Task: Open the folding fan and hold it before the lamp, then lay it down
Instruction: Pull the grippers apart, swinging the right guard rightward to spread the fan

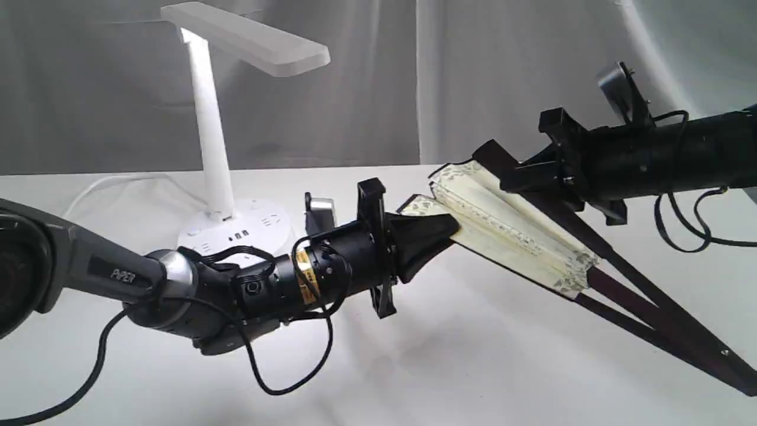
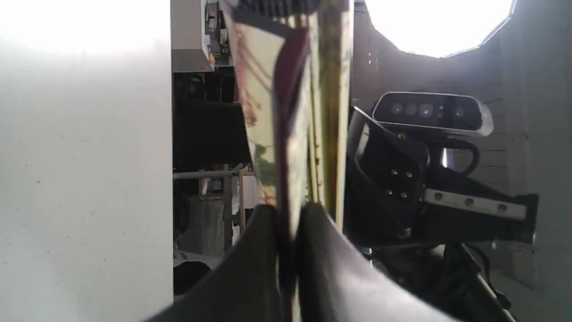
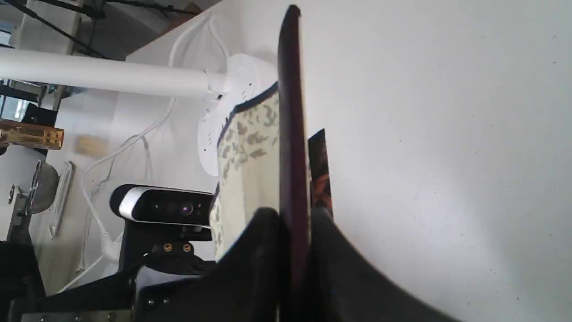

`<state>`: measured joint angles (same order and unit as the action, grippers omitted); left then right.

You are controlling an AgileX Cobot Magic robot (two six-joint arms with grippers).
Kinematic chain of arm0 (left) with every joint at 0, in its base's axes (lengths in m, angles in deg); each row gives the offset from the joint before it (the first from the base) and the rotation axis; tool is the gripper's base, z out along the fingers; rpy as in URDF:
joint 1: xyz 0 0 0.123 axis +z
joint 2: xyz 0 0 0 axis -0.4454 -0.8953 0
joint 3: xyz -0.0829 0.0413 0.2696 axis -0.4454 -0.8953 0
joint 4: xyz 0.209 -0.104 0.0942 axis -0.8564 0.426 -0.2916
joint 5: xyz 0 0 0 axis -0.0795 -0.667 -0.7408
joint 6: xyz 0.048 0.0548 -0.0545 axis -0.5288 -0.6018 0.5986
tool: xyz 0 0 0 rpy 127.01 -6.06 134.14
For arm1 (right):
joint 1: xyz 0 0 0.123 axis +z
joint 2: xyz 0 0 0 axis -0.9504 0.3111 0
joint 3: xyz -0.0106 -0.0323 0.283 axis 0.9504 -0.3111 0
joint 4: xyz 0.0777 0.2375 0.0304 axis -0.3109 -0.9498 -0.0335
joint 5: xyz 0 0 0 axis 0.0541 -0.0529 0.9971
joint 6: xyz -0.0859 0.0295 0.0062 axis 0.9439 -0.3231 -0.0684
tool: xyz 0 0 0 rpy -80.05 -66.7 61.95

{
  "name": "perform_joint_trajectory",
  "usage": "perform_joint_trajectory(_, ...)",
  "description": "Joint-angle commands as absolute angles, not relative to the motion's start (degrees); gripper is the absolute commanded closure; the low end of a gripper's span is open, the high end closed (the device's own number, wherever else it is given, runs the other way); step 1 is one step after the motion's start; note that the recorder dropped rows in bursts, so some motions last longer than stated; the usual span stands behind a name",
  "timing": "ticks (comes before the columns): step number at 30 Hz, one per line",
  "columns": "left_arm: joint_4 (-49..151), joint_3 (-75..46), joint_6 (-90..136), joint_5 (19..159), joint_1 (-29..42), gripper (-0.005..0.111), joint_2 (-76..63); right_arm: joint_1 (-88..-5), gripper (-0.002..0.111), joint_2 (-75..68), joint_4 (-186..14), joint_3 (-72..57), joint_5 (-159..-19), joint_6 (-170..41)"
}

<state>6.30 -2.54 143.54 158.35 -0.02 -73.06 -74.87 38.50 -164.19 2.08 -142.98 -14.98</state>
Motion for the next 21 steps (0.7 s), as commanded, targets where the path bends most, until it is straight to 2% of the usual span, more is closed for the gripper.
perform_joint_trajectory(1,5.2,-2.4,142.3,158.7,-0.2,0.107,-71.9,-75.4,0.108,38.2,-166.2,2.5,-141.4,-14.5)
perform_joint_trajectory(9,6.4,-4.0,142.1,158.7,-0.2,0.107,-69.3,-75.9,0.108,38.2,-168.6,2.5,-141.2,-15.0)
perform_joint_trajectory(21,19.0,-11.8,136.8,158.7,-0.4,0.107,-64.4,-78.3,0.108,38.2,-171.8,2.5,-144.2,-19.5)
